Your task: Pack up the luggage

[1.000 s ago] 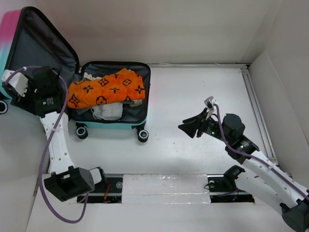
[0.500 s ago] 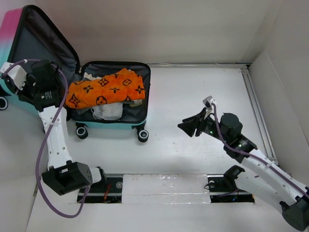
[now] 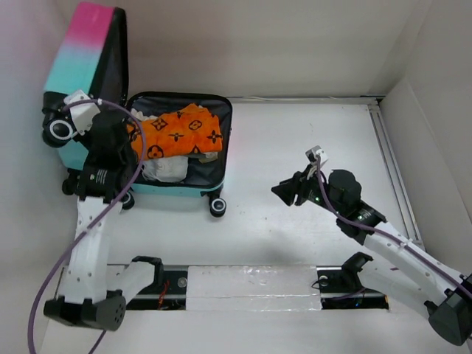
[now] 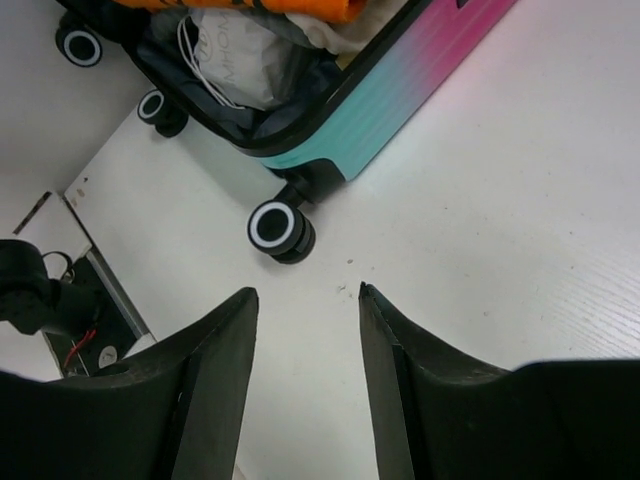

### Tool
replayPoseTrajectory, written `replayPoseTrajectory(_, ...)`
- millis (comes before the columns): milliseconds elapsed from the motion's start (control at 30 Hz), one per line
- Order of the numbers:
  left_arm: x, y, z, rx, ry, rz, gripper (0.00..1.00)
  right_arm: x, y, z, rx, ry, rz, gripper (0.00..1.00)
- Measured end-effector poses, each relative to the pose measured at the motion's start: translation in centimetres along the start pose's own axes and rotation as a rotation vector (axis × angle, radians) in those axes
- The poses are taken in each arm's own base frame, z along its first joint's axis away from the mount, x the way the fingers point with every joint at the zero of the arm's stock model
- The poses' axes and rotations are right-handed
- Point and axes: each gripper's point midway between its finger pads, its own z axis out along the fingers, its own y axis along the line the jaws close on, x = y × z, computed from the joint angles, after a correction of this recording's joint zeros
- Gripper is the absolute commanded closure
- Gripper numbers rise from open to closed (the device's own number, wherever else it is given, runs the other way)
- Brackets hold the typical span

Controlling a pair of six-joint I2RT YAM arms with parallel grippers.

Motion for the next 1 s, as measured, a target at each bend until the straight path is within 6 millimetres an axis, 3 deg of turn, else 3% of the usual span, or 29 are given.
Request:
replayPoseTrajectory(133, 2.6, -1.6, -2.8, 0.286, 0.064, 0.060, 1.00, 0.6, -0.4, 0.4, 0.013, 0.023, 0.008, 0.49)
replayPoseTrajectory(200, 3.8, -3.3, -4.3, 0.450, 0.112, 0.117, 1.00, 0.7, -0.5, 0.7, 0.019, 0.032, 0.014, 0.49)
replayPoseTrajectory(267, 5.3, -6.7, -6.1, 0.658, 0.178, 0.146, 0.81, 0.5, -0.5, 1.1, 0.021, 0.037, 0.021, 0.49)
replayPoseTrajectory(333, 7.0, -10.9, -8.5, 0.898, 0.261, 0.178, 0.73, 0.1, -0.3, 1.5, 0.020, 0.038, 0.026, 0.49)
replayPoseTrajectory(433, 8.3, -15.7, -13.3, 1.240, 0.348, 0.207, 0.00, -0.8, 0.1, 2.0, 0.021, 0.026, 0.023, 0.49)
replayPoseTrajectory(533, 8.9, -17.7, -16.9, 1.468, 0.446, 0.187, 0.00, -1.8, 0.1, 2.2, 0.033, 0.004, 0.021, 0.48)
replayPoseTrajectory(733, 9.6, -17.3, -22.2, 1.784, 0.616, 0.151, 0.00, -3.2, -0.3, 2.5, 0.072, -0.029, 0.020, 0.48)
replayPoseTrajectory(933, 5.0, -15.3, -26.6, 2.033, 0.541, 0.091, 0.00, -3.5, -0.9, 2.9, 0.108, -0.034, 0.023, 0.48)
replayPoseTrajectory(967, 4.0, -15.0, -27.1, 2.052, 0.504, 0.078, 0.00, -3.6, -1.0, 2.9, 0.113, -0.033, 0.023, 0.52)
replayPoseTrajectory(1000, 3.0, -14.8, -27.5, 2.059, 0.463, 0.064, 0.00, -3.6, -1.1, 3.0, 0.117, -0.032, 0.024, 0.61)
